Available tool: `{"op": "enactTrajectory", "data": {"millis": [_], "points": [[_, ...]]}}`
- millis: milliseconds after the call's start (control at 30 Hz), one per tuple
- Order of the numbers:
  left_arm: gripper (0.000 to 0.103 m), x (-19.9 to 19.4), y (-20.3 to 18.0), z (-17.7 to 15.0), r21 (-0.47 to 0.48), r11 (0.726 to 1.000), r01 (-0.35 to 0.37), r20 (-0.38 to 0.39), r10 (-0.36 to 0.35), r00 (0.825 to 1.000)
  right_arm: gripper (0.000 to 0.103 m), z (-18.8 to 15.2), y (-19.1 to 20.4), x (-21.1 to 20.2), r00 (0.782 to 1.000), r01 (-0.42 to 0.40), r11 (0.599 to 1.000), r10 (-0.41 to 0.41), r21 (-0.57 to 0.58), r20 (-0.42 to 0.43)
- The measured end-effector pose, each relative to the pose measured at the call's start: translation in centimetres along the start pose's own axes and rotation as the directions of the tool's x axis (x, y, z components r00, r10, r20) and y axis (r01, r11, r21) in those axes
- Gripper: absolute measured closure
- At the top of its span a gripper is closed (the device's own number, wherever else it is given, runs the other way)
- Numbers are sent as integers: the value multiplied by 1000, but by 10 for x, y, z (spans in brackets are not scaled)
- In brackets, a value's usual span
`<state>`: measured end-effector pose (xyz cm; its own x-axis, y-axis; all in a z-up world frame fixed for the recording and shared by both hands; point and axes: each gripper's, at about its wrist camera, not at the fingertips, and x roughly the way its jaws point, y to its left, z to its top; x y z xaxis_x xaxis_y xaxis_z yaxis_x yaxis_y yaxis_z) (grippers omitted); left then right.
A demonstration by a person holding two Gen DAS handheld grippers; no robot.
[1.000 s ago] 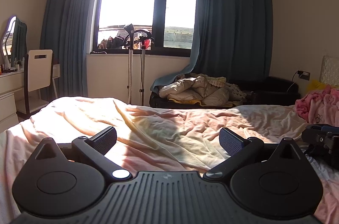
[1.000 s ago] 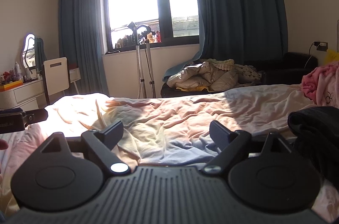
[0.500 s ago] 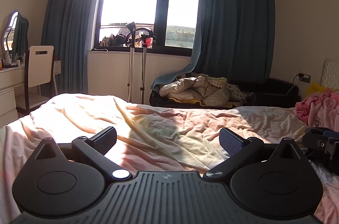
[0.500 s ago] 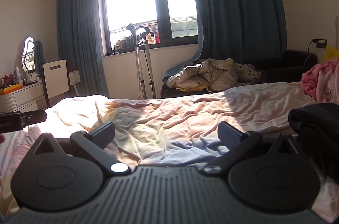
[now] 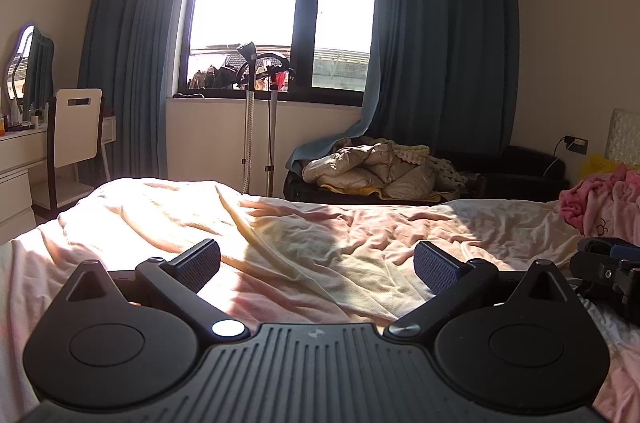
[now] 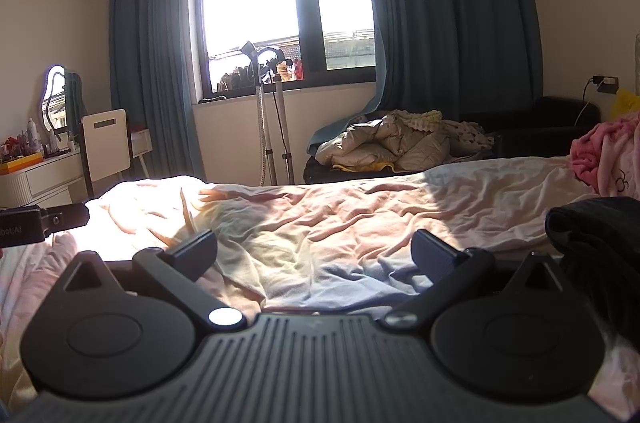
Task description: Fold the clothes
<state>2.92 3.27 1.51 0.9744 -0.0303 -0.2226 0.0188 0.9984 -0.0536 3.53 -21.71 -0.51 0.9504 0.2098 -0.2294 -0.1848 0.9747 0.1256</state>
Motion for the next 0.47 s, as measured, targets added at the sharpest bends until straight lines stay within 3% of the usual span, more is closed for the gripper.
{"op": "enactTrajectory", "data": {"millis": [467], "points": [[0,1,-2,0,6,1000,-7,5,7,1000,0,-2,4,3,1000,-10,1000,10,-22,-12]]}}
